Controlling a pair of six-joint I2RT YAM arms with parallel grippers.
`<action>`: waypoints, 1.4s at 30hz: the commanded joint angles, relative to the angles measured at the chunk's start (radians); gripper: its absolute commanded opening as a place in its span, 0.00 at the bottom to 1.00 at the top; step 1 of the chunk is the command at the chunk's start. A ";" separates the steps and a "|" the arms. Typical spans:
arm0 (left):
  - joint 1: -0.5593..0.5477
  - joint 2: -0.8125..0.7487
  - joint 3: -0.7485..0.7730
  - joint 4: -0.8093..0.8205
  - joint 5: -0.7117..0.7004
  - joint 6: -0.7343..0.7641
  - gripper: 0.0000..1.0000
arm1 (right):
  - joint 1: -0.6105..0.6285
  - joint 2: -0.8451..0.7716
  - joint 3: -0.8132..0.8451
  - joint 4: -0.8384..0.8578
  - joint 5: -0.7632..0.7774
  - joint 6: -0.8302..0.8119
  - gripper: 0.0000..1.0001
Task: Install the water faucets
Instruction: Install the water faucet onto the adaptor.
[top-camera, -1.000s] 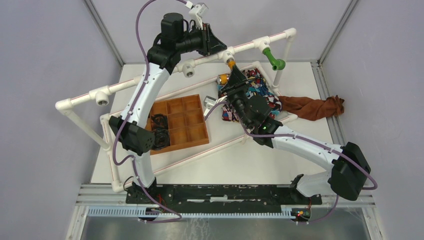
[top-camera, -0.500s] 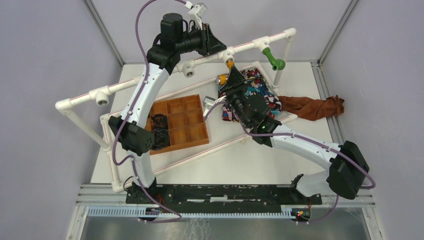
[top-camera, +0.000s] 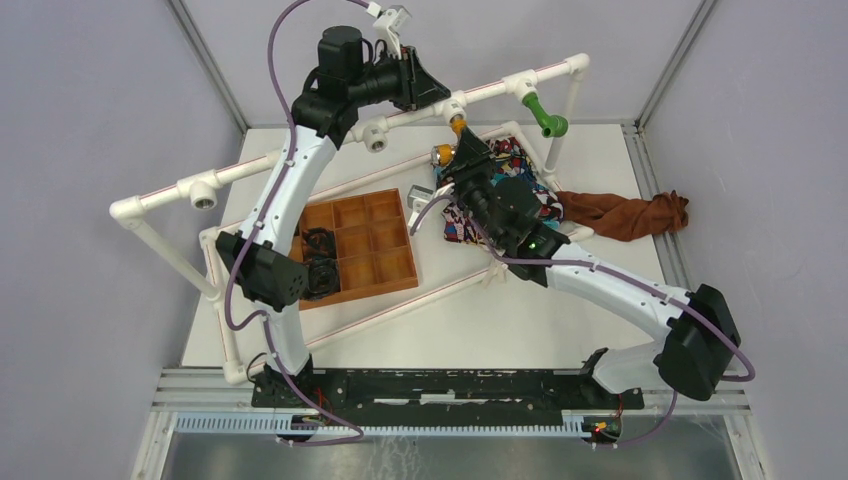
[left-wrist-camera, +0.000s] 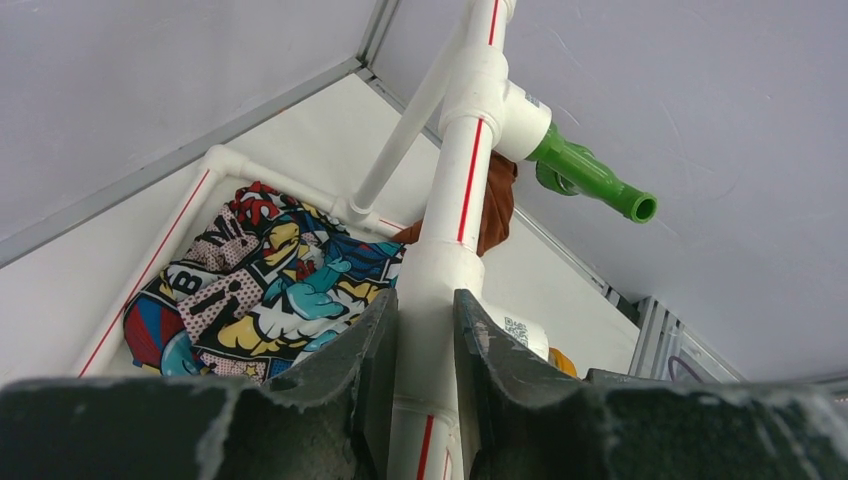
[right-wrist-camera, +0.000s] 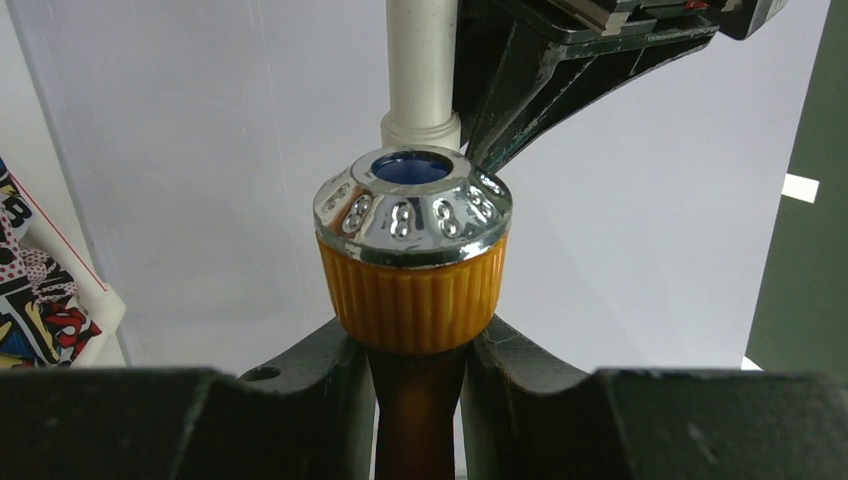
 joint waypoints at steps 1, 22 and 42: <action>-0.002 -0.026 -0.020 -0.087 0.054 0.004 0.34 | -0.019 -0.020 0.097 -0.090 -0.094 0.078 0.00; -0.002 -0.036 -0.051 -0.108 0.109 0.009 0.53 | -0.071 -0.038 0.150 -0.229 -0.227 0.090 0.00; -0.002 -0.040 -0.092 -0.119 0.144 0.011 0.48 | -0.152 -0.043 0.130 -0.175 -0.382 0.244 0.00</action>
